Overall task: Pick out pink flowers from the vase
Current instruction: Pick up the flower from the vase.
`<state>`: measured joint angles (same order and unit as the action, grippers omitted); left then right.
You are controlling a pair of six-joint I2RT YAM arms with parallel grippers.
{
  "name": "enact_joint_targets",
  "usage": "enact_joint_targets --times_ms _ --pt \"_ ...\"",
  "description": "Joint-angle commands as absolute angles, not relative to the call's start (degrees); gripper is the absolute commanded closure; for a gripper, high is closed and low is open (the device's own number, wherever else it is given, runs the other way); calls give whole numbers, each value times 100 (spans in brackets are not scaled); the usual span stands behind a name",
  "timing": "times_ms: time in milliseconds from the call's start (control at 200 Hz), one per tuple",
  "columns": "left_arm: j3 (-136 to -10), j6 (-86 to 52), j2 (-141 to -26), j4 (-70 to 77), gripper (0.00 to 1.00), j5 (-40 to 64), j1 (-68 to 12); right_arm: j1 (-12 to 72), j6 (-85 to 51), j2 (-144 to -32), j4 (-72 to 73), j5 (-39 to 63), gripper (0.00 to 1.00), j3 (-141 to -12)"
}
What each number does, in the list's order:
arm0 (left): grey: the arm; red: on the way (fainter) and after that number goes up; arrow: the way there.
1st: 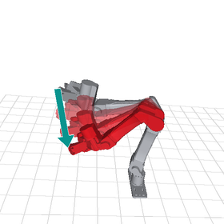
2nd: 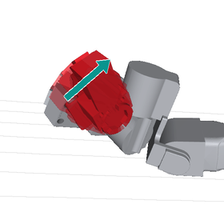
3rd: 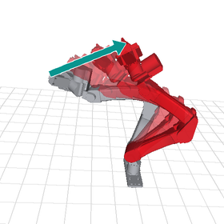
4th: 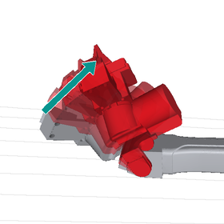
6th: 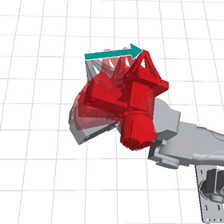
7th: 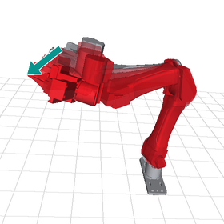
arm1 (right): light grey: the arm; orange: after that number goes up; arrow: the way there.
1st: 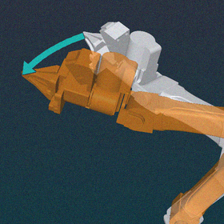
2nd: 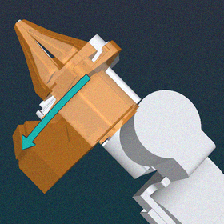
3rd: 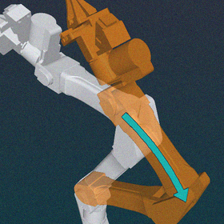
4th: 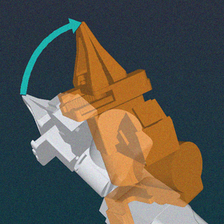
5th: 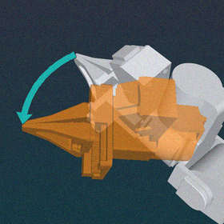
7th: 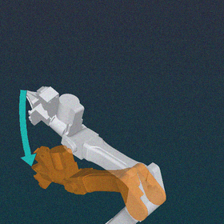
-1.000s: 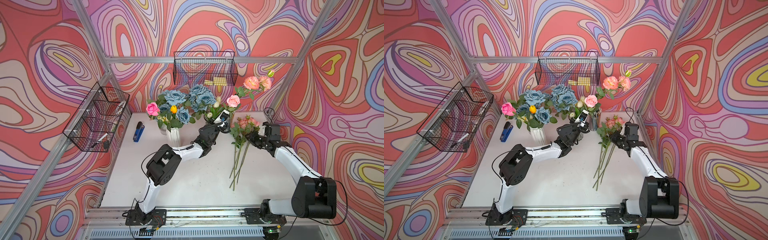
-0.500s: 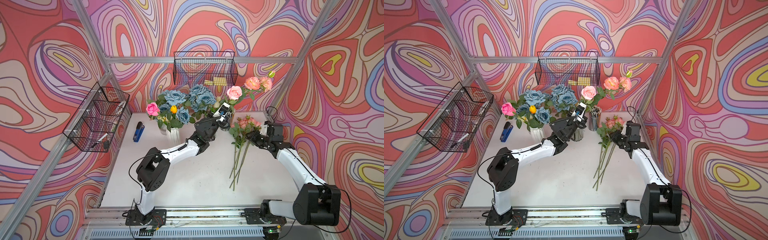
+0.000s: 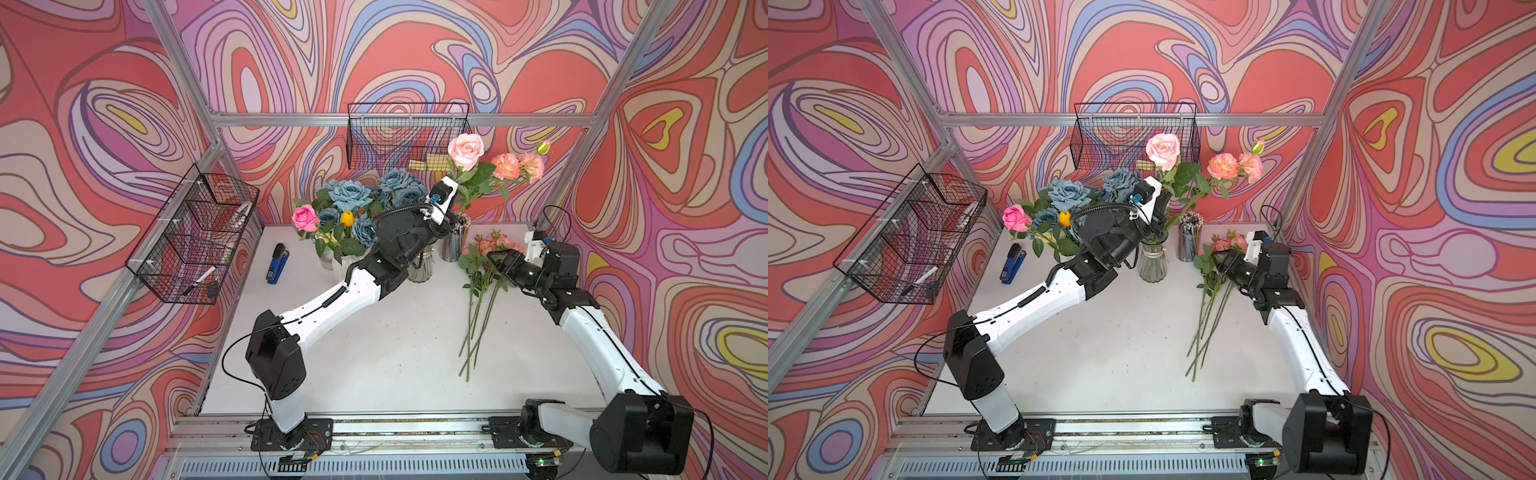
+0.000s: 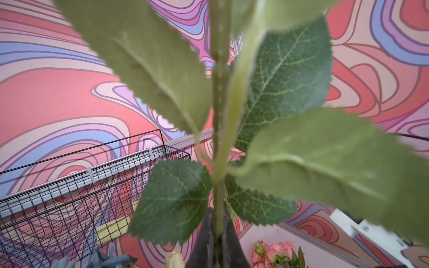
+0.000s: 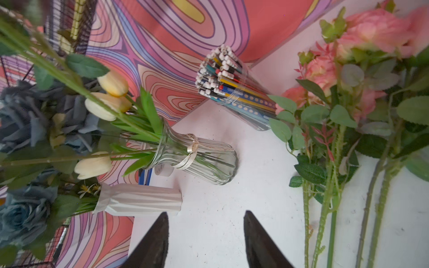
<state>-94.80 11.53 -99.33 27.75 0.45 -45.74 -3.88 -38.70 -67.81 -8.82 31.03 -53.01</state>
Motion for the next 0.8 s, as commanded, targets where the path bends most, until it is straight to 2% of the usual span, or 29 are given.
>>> enact_joint_targets --times_ms 0,110,411,681,791 --pt "-9674 896 -9595 2210 100 407 -4535 -413 -4052 -6539 -360 3464 36 -5148" --pt "-9674 788 -9405 2123 100 529 -4509 -413 -4105 -6346 -210 3569 31 -5107" --pt "-9607 38 -8877 2118 100 1010 -4289 -413 -4520 -5908 514 4105 27 -4980" --pt "-9513 -1183 -8488 1787 100 2201 -3912 -413 -5226 -5757 1746 5100 26 -4978" --pt "-9688 -1110 -8459 1068 100 2833 -3894 -407 -4954 -5703 1292 5258 26 -5251"
